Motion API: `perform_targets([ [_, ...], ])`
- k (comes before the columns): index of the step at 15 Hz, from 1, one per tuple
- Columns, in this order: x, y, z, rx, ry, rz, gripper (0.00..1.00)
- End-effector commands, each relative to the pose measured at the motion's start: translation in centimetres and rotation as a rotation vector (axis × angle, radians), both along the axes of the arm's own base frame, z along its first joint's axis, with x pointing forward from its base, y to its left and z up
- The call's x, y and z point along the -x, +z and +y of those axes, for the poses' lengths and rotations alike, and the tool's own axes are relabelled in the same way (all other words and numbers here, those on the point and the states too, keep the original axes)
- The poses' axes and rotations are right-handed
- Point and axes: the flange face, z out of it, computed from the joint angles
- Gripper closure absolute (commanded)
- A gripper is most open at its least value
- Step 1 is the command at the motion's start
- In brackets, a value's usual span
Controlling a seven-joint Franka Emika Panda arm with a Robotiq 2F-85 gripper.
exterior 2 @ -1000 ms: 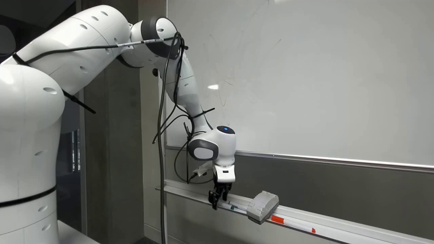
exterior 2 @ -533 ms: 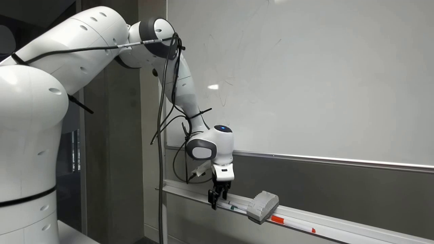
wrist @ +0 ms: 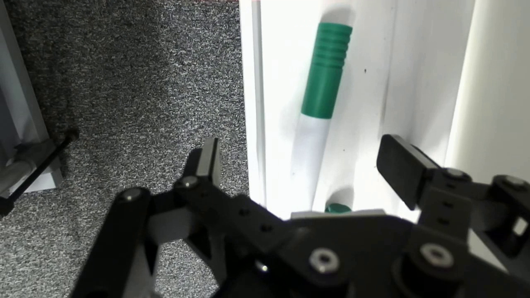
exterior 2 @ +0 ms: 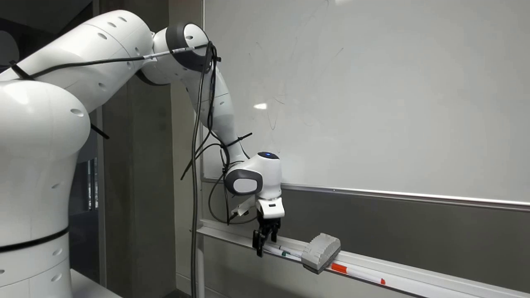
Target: Move the left marker to the left
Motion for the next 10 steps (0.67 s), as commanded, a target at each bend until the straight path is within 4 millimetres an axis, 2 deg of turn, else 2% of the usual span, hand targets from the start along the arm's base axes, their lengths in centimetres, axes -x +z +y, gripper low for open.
perform_targets([
  [1,0.8,1.7,0.5,0.04,0.011,0.002,0.0],
  [10,1.8,2.6,-0.1,0.115,0.065,0.08,0.0],
])
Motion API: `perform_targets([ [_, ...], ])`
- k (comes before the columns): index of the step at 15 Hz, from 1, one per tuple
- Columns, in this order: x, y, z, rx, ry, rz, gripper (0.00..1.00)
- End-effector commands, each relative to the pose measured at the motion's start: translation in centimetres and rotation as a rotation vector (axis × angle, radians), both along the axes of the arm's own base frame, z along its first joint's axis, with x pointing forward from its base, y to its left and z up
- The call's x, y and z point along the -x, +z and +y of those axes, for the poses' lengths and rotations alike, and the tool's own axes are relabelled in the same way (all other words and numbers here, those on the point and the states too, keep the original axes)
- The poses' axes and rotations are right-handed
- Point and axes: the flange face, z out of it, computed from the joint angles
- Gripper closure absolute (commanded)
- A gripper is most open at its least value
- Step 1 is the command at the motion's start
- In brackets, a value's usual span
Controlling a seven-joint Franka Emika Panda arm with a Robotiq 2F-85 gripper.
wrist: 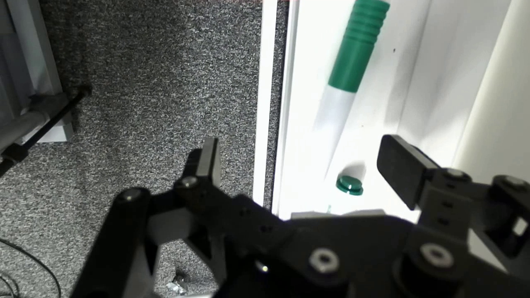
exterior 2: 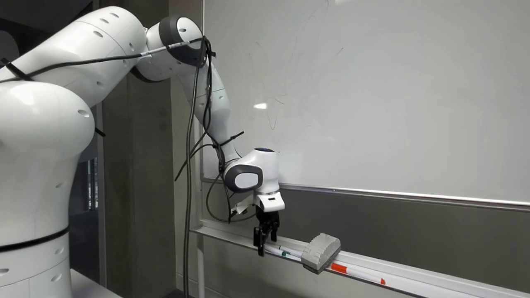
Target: Move the left marker to the left
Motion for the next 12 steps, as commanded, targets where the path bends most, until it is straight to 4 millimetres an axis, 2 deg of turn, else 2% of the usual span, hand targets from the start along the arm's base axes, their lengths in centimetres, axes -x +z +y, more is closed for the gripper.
perform_targets([
  [1,1.27,1.42,-0.28,0.027,-0.006,0.033,0.0],
  [12,0.44,0.68,0.21,0.059,0.011,0.13,0.0],
])
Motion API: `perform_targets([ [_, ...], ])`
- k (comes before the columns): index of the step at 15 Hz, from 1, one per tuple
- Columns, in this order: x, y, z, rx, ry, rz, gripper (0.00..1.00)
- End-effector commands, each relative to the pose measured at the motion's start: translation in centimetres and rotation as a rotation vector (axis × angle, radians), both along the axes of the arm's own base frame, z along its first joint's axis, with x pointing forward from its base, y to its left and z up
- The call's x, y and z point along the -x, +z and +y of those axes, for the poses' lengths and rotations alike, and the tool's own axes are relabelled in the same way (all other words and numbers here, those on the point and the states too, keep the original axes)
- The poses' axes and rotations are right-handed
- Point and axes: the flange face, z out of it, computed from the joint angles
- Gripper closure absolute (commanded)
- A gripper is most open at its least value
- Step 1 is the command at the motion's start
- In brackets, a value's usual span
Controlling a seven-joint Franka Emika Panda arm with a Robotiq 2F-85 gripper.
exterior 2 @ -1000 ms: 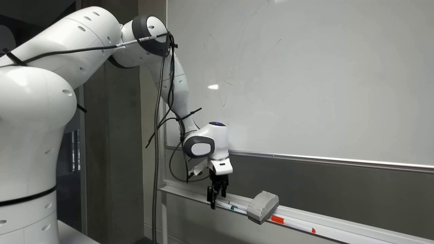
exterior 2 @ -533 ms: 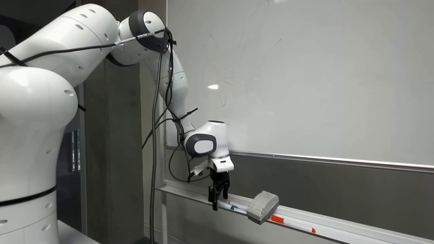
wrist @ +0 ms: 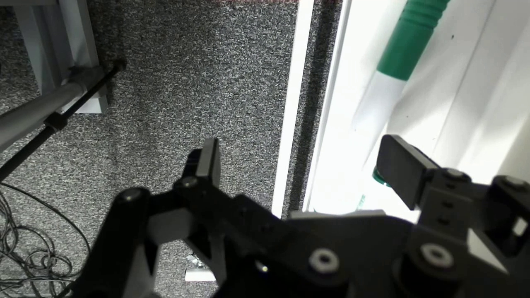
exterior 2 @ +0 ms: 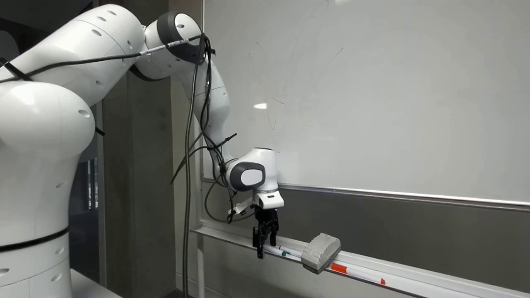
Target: Move the left marker to the left
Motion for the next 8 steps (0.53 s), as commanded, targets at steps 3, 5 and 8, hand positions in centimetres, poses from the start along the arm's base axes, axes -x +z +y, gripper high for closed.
perform_targets([
  [3,-0.07,0.62,0.24,0.001,-0.012,0.044,0.0],
  [5,-0.13,0.48,0.48,0.005,-0.008,0.052,0.0],
  [8,-0.17,0.15,0.81,0.008,-0.004,0.065,0.0],
])
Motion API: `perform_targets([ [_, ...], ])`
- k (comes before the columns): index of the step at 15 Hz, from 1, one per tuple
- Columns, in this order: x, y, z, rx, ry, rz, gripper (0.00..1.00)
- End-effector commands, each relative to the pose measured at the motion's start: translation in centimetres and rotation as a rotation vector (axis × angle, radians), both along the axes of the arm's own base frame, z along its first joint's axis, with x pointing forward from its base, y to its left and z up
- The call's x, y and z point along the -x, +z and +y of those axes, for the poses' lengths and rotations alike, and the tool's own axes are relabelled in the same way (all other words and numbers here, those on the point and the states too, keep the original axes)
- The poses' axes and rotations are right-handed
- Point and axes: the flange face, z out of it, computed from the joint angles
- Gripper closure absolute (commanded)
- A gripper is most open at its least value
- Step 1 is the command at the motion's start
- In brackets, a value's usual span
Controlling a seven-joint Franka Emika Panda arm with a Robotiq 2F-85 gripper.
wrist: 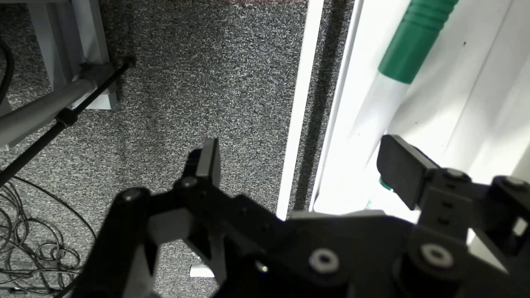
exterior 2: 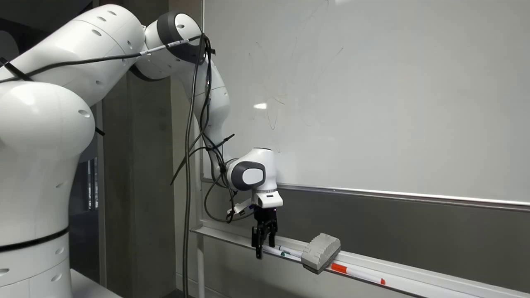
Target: Move the left marker to the left
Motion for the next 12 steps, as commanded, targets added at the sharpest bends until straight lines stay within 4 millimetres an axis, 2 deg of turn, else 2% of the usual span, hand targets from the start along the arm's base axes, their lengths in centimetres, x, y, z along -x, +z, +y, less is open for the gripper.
perform_targets([
  [1,0.0,0.1,0.5,-0.003,-0.009,0.044,0.0],
  [5,0.1,-0.6,1.1,-0.006,-0.004,0.069,0.0],
  [12,0.0,-0.6,1.6,-0.006,0.004,0.072,0.02],
])
